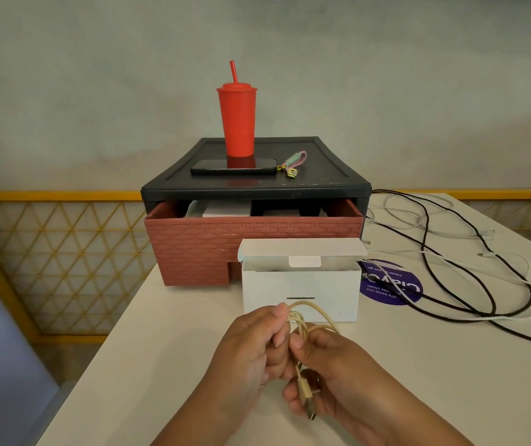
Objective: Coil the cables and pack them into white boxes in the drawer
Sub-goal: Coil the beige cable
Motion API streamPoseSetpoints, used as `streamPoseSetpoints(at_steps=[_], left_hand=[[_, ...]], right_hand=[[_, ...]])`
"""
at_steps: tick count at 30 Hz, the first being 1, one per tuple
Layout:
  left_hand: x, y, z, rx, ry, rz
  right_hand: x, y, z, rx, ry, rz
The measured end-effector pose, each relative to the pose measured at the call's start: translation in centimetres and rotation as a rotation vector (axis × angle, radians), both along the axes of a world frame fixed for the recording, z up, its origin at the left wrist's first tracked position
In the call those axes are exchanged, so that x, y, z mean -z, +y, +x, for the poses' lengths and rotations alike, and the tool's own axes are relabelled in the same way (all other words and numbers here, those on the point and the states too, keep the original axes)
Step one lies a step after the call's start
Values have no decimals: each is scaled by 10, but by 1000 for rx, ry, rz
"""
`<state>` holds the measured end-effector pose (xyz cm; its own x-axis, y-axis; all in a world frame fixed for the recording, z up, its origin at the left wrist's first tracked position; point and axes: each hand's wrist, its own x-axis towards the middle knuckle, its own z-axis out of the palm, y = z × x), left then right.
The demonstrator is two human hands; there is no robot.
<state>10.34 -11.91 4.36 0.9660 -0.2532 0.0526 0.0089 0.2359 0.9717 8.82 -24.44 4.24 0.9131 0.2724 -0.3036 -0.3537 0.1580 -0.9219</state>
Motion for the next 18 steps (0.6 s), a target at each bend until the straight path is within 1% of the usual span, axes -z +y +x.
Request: streamPoseSetpoints(at_steps=[6,10,13,16,18], left_hand=[[1,7,3,86,-35,85],[-1,10,4,121,69,-43],[-4,6,3,74,122,-89],[-5,3,1,-2,164,-101],[-6,1,-1,-41,175,-106]], right_hand=[[0,-6,2,-19,-134,-215],[0,-8,4,-42,-214,-344],[3,-8,7,-57,-272,-438],[6,-7,10,-82,-354,-600],[8,-9,10,-100,-408,-659]])
